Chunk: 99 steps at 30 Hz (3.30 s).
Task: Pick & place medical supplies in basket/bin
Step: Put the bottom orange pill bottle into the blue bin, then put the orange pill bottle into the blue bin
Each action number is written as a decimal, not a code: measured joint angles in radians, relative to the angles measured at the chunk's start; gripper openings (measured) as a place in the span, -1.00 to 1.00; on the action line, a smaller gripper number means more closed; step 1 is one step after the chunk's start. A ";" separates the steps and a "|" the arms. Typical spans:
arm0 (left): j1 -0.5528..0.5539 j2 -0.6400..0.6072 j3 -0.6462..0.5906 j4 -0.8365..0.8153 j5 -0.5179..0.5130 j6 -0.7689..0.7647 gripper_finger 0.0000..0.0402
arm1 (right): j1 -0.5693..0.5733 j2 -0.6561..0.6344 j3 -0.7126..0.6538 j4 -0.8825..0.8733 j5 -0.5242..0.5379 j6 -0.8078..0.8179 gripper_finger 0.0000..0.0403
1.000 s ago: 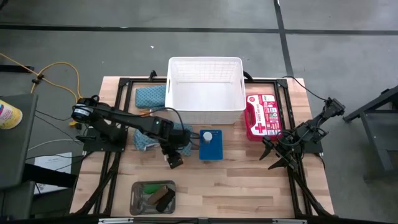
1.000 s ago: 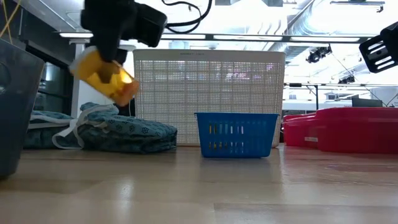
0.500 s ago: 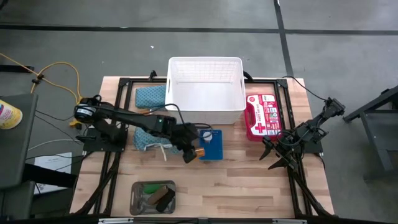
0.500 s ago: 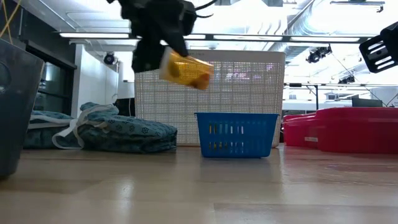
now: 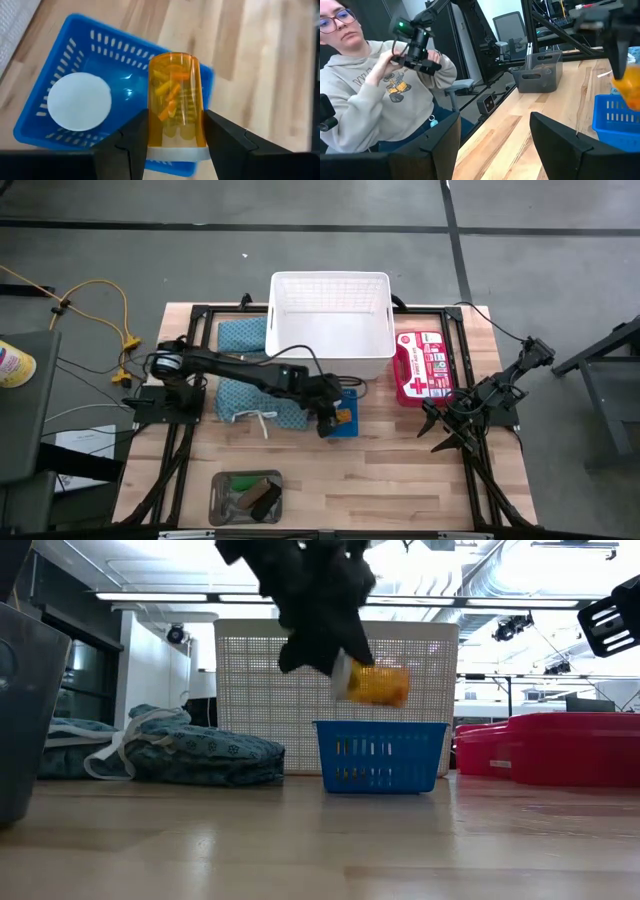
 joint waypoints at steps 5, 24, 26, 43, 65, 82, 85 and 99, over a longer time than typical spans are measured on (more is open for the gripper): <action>0.000 0.055 0.004 0.035 0.000 0.001 -0.20 | 0.000 0.000 0.000 0.000 0.000 0.000 0.12; 0.000 0.085 0.004 0.052 -0.016 0.042 -0.20 | 0.000 0.000 0.000 0.000 0.000 0.000 0.12; 0.000 0.085 0.004 0.052 -0.016 0.049 -0.18 | 0.000 0.000 0.000 0.000 0.000 0.000 0.12; 0.000 0.085 0.004 0.050 -0.008 0.050 0.18 | 0.000 0.000 0.000 0.000 0.000 0.000 0.12; -0.068 -0.019 0.143 -0.321 -0.053 0.035 0.19 | 0.000 0.000 0.000 0.000 0.000 0.000 0.12; -0.196 -0.070 0.140 -0.436 -0.147 -0.124 0.19 | 0.000 0.000 0.000 0.000 0.000 0.000 0.12; -0.196 -0.070 0.138 -0.481 -0.176 -0.168 0.19 | 0.000 0.000 0.000 0.000 0.000 0.000 0.12; -0.201 -0.089 0.117 -0.522 -0.221 -0.213 0.19 | 0.000 0.000 0.000 0.000 0.000 0.000 0.12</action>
